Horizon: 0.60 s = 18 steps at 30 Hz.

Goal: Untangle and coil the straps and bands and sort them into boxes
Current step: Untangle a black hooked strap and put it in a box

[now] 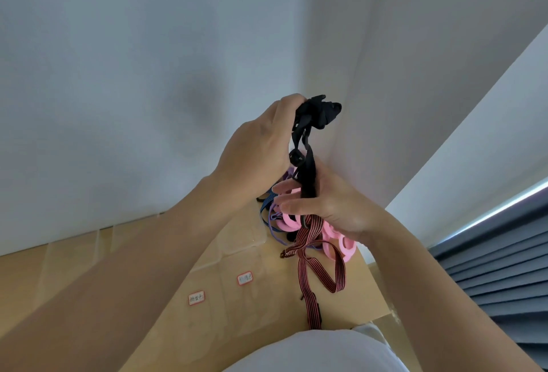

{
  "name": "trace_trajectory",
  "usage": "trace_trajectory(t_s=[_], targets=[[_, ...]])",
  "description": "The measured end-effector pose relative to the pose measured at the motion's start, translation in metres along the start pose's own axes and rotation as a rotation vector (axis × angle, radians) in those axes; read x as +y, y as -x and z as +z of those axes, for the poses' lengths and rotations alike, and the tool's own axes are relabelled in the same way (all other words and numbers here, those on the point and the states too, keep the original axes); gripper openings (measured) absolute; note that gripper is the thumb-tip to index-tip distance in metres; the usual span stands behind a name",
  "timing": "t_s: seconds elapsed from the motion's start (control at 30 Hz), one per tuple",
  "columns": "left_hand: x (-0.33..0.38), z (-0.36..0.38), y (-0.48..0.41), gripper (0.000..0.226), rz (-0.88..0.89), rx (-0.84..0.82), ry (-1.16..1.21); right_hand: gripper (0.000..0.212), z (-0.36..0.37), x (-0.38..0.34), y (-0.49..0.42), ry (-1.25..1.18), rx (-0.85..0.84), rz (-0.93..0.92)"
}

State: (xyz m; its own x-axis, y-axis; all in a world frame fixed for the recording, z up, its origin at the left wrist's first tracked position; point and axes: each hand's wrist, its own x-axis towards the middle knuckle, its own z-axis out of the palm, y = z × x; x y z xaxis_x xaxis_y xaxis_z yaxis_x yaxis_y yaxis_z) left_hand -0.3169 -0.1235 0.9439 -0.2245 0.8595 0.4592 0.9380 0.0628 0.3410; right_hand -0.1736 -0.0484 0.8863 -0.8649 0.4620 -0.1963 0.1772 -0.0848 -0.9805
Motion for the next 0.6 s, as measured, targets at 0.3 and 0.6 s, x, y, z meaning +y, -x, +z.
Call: trace_trajectory(t_s=[0.3, 0.6], targets=[[-0.01, -0.001, -0.003, 0.054, -0.063, 0.042, 0.09, 0.036, -0.009, 0.049, -0.012, 0.705, 0.338, -0.025], [-0.009, 0.006, -0.006, 0.036, -0.105, -0.035, 0.257, 0.028, 0.003, 0.029, -0.017, 0.371, 0.316, -0.104]])
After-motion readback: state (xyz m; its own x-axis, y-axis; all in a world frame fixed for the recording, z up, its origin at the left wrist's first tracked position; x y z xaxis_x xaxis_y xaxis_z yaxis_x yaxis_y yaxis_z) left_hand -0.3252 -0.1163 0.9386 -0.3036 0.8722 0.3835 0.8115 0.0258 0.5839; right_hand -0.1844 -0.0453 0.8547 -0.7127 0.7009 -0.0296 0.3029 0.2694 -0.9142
